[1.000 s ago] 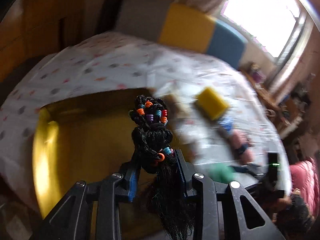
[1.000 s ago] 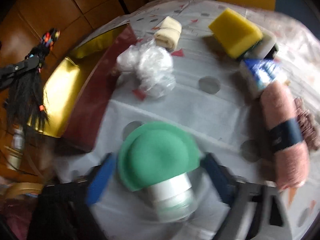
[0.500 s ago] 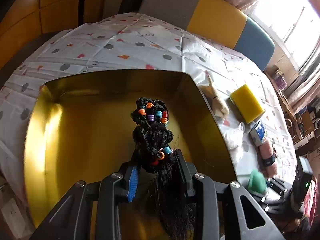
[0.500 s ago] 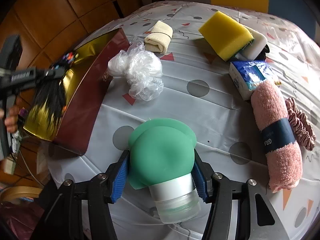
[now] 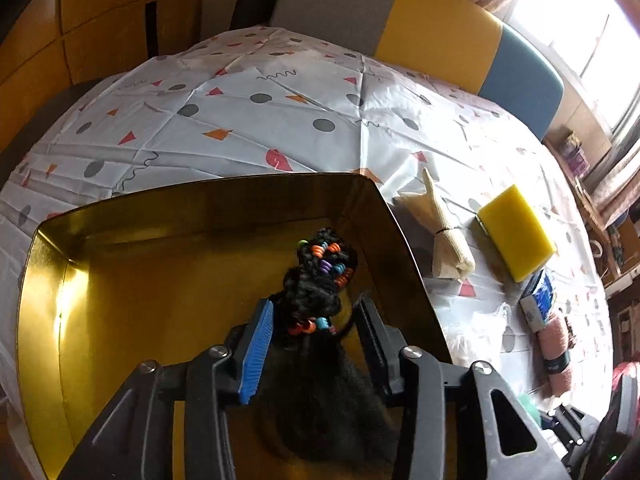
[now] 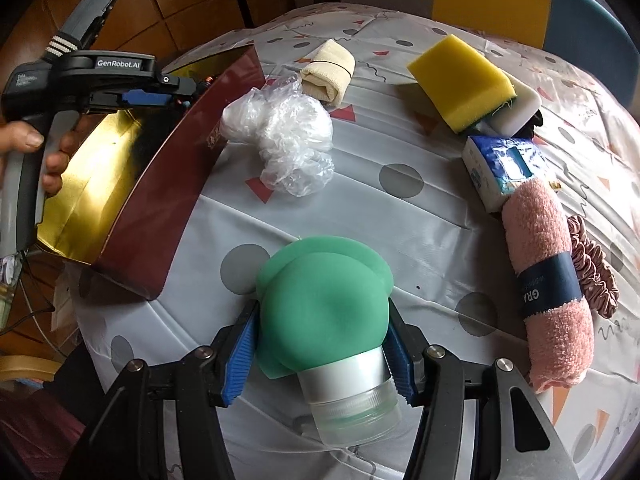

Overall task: Organize soft objects
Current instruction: 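Lower the hair into the gold tray and open the left tool, then carry the green-capped bottle into the tray beside the hair, open right tool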

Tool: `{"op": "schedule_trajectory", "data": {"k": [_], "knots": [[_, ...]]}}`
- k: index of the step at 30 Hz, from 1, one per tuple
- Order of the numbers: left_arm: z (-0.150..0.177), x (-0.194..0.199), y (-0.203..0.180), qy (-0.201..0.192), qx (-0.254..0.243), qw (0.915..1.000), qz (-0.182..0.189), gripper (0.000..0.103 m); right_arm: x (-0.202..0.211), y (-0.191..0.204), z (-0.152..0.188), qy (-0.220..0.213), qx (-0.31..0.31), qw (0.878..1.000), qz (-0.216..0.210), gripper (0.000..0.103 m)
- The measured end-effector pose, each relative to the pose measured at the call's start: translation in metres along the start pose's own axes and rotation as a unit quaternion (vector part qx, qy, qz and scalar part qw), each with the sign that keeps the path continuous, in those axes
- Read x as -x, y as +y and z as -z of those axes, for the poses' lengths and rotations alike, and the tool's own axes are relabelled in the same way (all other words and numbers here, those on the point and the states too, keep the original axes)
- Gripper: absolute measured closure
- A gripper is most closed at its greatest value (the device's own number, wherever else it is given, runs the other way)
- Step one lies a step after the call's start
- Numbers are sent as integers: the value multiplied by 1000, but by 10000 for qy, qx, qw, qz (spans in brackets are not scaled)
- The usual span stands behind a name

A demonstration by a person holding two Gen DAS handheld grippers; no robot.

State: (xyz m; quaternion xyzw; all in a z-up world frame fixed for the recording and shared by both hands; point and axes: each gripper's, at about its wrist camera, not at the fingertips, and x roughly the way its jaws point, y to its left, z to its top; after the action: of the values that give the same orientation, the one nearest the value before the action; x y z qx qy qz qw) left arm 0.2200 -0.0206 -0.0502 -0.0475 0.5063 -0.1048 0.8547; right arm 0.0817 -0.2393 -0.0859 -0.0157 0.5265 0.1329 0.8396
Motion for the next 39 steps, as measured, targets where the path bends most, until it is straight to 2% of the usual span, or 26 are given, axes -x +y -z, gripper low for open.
{"op": "schedule_trajectory", "data": {"k": [3, 7, 10, 15, 20, 23, 27, 29, 31, 32, 33, 36, 38, 39], "knots": [[8, 9, -1, -125, -52, 9997, -184, 56, -1, 1, 0, 3, 13, 10000, -84, 36], [26, 28, 0, -329, -52, 9988, -360, 54, -1, 1, 1, -20, -4, 9999, -111, 34], [44, 41, 1, -376, -5, 9988, -305, 50, 0, -4, 0, -37, -188, 9993, -313, 28], [71, 59, 6, -371, 133, 9990, -208, 49, 1, -3, 0, -25, -209, 9993, -325, 27], [96, 77, 8, -486, 6, 9984, -272, 49, 2, -7, 0, -40, -402, 9983, -412, 27], [107, 84, 9, -488, -13, 9984, -294, 49, 3, -8, 0, -34, -500, 9978, -443, 26], [116, 86, 9, -428, 6, 9987, -267, 49, 2, -7, -1, -51, -596, 9967, -542, 16], [120, 89, 7, -422, 0, 9988, -236, 49, 2, -6, -2, -60, -623, 9964, -569, 14], [123, 93, 4, -458, 3, 9987, -217, 49, 1, -5, -2, -99, -589, 9973, -421, 14], [124, 94, 4, -460, -4, 9987, -206, 49, 1, -4, -2, -116, -556, 9979, -304, 15], [124, 95, 4, -466, -8, 9987, -199, 49, 1, -3, -2, -110, -507, 9984, -238, 22], [127, 99, 4, -519, -26, 9984, -230, 49, 1, 3, 0, -124, -274, 9995, 17, 32], [128, 101, 5, -539, -39, 9982, -247, 49, -1, 8, 0, -135, -139, 9994, 293, 45], [129, 102, 5, -551, -52, 9981, -271, 49, -1, 9, 0, -144, -84, 9992, 368, 45]]}}
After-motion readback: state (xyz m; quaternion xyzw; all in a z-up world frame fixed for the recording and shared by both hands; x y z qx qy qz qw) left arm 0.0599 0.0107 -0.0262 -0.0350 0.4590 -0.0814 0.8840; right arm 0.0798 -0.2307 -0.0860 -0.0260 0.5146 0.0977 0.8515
